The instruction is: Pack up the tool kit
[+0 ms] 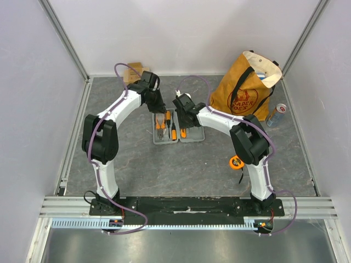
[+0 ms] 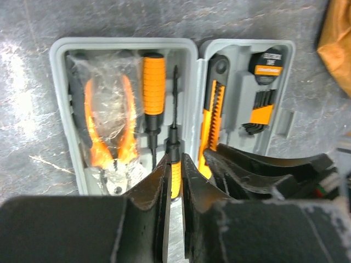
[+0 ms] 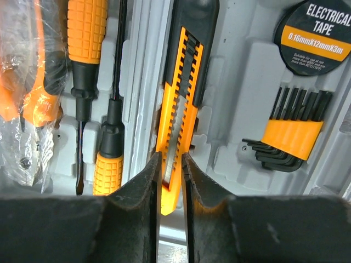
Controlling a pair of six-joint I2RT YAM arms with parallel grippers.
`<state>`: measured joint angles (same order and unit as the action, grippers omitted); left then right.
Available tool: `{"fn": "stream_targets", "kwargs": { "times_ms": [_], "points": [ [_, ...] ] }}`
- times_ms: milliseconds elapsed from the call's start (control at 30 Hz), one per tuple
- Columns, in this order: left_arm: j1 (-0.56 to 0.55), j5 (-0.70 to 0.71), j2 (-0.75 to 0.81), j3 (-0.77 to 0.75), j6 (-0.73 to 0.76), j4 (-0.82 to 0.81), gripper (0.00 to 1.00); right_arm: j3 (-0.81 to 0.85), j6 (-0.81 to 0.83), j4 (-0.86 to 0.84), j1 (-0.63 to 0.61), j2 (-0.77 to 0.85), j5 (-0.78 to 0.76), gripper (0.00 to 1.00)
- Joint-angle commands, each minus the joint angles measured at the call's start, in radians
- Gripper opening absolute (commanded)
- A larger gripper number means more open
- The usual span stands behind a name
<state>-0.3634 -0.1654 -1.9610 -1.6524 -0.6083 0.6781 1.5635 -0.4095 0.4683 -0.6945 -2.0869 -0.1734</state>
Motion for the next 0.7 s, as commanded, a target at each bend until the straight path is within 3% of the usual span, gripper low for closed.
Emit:
{"fn": "stream_targets", "kwargs": {
  "times_ms": [0,233,367,467,667],
  "points": [
    [0.017,-0.008,0.077,0.042,0.005,-0.037,0.17,0.038,0.029,0.079,-0.017,-0.055,-0.072,0.24],
    [0.035,-0.011,0.116,0.065,0.013,-0.043,0.17,0.102,0.029,0.102,-0.019,-0.009,-0.109,0.23],
    [0.041,0.000,0.151,0.065,0.028,-0.043,0.20,0.187,0.023,0.118,-0.014,0.063,-0.165,0.33],
    [0.050,0.015,0.188,0.078,0.041,-0.043,0.23,0.216,0.008,0.142,-0.007,0.122,-0.228,0.48],
    [0.073,0.073,0.290,0.138,0.070,-0.054,0.29,-0.029,-0.075,0.164,0.120,0.332,-0.281,0.59]
  ]
}}
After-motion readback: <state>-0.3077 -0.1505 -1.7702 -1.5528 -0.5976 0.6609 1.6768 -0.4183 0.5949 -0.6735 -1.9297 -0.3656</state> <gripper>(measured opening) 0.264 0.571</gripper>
